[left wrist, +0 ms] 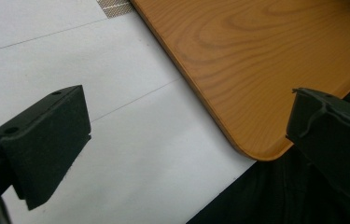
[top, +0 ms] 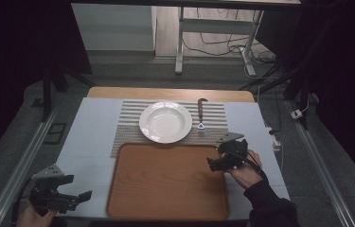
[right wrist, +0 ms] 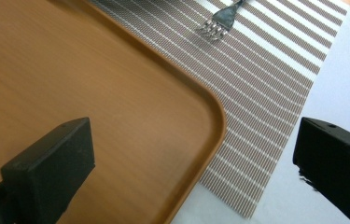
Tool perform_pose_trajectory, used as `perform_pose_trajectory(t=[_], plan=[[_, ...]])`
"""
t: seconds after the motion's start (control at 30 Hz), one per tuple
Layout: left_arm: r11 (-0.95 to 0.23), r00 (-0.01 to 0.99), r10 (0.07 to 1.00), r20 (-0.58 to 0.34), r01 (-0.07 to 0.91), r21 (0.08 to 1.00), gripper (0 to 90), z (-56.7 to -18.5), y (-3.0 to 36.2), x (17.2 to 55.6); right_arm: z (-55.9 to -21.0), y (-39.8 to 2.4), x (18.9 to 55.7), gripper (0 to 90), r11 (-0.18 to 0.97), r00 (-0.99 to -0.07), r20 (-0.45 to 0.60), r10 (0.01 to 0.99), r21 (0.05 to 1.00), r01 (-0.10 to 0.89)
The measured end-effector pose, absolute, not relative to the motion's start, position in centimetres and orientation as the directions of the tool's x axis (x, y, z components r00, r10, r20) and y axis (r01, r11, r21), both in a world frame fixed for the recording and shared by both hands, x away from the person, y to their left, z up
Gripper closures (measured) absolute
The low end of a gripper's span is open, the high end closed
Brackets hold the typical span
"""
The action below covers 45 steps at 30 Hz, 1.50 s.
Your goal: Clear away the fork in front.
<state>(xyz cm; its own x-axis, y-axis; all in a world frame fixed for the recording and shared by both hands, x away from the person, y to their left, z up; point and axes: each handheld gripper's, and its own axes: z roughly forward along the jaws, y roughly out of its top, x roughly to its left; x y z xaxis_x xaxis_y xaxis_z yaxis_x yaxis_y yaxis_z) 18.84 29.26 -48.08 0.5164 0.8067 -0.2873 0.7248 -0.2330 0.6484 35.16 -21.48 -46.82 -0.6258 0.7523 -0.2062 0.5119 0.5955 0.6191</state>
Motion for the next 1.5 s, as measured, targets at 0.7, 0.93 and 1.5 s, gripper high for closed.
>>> perform_pose_trajectory(t=[0.7, 0.93, 1.5], plan=[[-0.229, 0.515, 0.805, -0.294, 0.728, 0.646, 0.0, -48.1, 29.3, 18.9, -47.3, -18.1, 40.0, 0.0, 0.694, -0.624, -0.355, 0.696, 0.553, 0.461], [-0.229, 0.514, 0.806, -0.295, 0.729, 0.645, 0.0, -48.1, 29.4, 18.9, -47.6, -17.4, 41.8, 0.0, 0.711, -0.607, -0.398, 0.688, 0.538, 0.453], [-0.231, 0.516, 0.804, -0.297, 0.730, 0.643, 0.0, -48.1, 29.4, 18.9, -49.7, -15.1, 43.8, 23.9, 0.885, -0.634, -0.617, 0.465, 0.345, 0.313]])
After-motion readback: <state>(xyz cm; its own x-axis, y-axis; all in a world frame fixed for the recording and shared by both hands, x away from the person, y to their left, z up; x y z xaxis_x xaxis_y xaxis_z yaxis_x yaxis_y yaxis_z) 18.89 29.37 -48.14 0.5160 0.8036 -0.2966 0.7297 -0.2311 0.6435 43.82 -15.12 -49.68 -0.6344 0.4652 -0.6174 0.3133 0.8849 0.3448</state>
